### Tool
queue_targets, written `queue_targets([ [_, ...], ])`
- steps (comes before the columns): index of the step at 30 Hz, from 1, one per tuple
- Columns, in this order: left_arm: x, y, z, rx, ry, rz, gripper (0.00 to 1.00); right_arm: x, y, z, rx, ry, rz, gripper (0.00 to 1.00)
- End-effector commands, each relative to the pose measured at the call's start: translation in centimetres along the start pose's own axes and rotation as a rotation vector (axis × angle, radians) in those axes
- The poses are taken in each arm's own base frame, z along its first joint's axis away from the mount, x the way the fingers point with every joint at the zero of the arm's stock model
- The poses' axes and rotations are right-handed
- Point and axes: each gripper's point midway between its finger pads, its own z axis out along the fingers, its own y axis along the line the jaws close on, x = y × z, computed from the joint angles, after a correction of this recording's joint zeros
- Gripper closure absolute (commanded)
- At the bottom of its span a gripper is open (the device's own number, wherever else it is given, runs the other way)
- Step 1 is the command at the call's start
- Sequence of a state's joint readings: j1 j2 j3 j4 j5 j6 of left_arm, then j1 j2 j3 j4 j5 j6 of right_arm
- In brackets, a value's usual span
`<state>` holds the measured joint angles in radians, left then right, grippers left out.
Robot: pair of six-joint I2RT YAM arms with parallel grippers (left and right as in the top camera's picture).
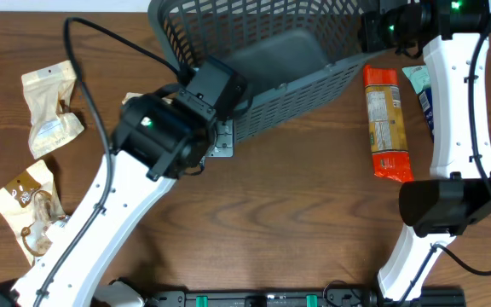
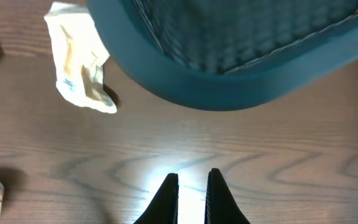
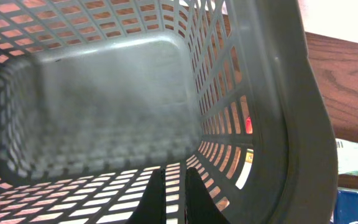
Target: Pack container
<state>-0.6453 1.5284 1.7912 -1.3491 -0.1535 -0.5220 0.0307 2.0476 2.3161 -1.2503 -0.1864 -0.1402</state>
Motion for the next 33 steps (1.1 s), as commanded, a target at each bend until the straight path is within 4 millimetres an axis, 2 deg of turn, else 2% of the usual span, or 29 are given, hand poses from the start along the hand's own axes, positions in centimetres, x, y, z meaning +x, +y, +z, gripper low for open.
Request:
queue_targets([
  [1,0.8,-0.3,2.1,-0.022,0.055,-0.001,0.94,-0.3,0.1,0.0,0.002,-0.005,-0.019,0.99],
  [10,1.3,-0.9,5.9,-0.032,0.069,0.004,0.94,-0.1,0.1,0.1,0.001,0.001,-0.018,0.99],
  [19,1.3,-1.1,8.8,-0.024,0.050,0.041,0.94,0.5,0.1,0.4,-0.003,0.028,-0.013,0.99],
  [33,-1.0,3.2,10.1,-0.078,0.044,-0.004,0.94,1.9,0.3,0.3,-0.012,0.084,-0.002,0.99],
])
